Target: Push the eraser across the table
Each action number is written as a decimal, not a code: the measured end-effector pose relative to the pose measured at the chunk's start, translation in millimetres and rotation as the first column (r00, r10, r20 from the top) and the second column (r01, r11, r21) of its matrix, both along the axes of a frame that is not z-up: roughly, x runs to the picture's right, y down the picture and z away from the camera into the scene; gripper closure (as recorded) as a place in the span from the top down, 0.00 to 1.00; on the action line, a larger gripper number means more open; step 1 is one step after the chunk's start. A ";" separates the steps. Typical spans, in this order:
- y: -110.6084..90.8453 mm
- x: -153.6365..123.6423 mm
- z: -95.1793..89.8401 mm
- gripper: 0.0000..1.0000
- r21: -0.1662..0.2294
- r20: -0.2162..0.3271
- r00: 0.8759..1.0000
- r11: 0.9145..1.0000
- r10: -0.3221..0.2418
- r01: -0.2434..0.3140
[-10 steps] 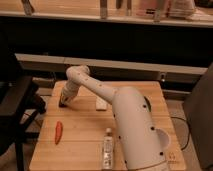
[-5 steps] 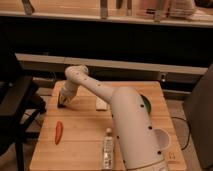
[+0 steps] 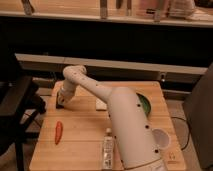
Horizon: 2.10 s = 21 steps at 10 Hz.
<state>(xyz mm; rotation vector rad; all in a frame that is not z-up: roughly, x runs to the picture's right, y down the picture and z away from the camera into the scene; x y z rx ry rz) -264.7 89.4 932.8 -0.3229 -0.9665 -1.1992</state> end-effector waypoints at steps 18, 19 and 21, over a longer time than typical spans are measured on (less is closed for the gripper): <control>2.2 -10.9 -3.7 0.00 -0.001 0.075 0.993 0.996 -0.087 0.087; 2.4 -11.5 -4.2 0.00 0.000 0.077 0.993 0.996 -0.090 0.091; 3.2 -12.9 -6.0 0.00 0.001 0.084 0.992 0.995 -0.100 0.100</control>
